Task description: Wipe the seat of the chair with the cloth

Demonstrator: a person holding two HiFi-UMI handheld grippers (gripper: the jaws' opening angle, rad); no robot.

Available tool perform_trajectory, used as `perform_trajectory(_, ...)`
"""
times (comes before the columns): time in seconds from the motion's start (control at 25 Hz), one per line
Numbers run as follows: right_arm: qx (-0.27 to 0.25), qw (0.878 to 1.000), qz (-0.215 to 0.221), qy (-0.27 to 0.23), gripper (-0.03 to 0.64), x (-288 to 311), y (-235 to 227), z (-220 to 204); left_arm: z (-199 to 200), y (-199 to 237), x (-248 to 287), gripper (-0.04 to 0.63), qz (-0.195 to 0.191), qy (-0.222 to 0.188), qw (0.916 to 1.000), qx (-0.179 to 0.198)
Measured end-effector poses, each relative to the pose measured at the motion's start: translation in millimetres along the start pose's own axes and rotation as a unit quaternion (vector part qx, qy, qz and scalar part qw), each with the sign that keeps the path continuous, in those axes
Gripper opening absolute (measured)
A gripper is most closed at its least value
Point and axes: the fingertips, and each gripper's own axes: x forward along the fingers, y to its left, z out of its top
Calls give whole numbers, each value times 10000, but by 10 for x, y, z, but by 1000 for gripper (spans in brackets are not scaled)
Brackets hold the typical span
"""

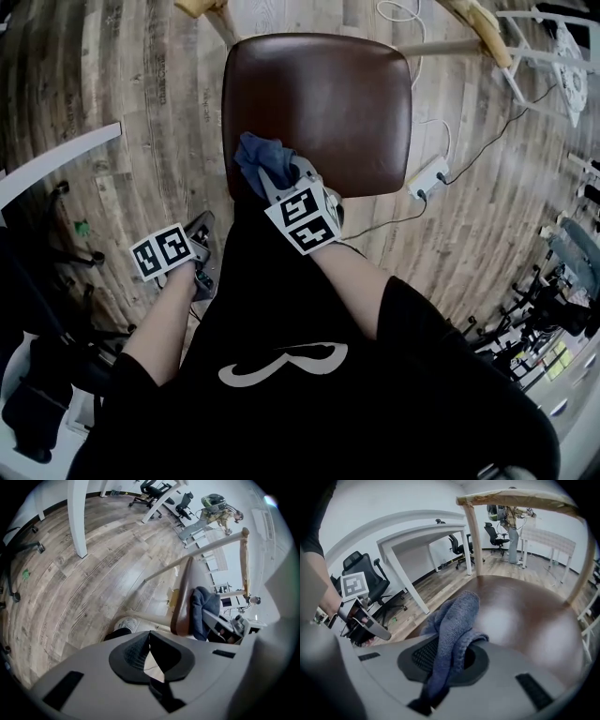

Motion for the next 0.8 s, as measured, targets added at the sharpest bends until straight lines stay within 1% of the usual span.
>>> perform_trajectory(0.12,-9,9996,-281,-17,49,-158,-284,-136,13,-65,29,15,-23,-13,10000,49)
perform_trajectory(0.28,206,9973,-706,-72,49,-425,-701,-380,9,-173,52,14,-86,-35,9999,144)
perform_trajectory(0.48,260,9919,-1243,50,49,-756,-1155,-675,61,-201,-23,14,-81,-126,9997,202)
perform_trajectory(0.64,716,9824,-1722,63,49,-1062,-1566,-969,41,-224,-24,14,-81,-164,9995,250)
perform_trajectory(0.8,1439,9660,-2149,-31,49,-1378,-1924,-1312,-21,-321,32,14,-160,-235,9993,255)
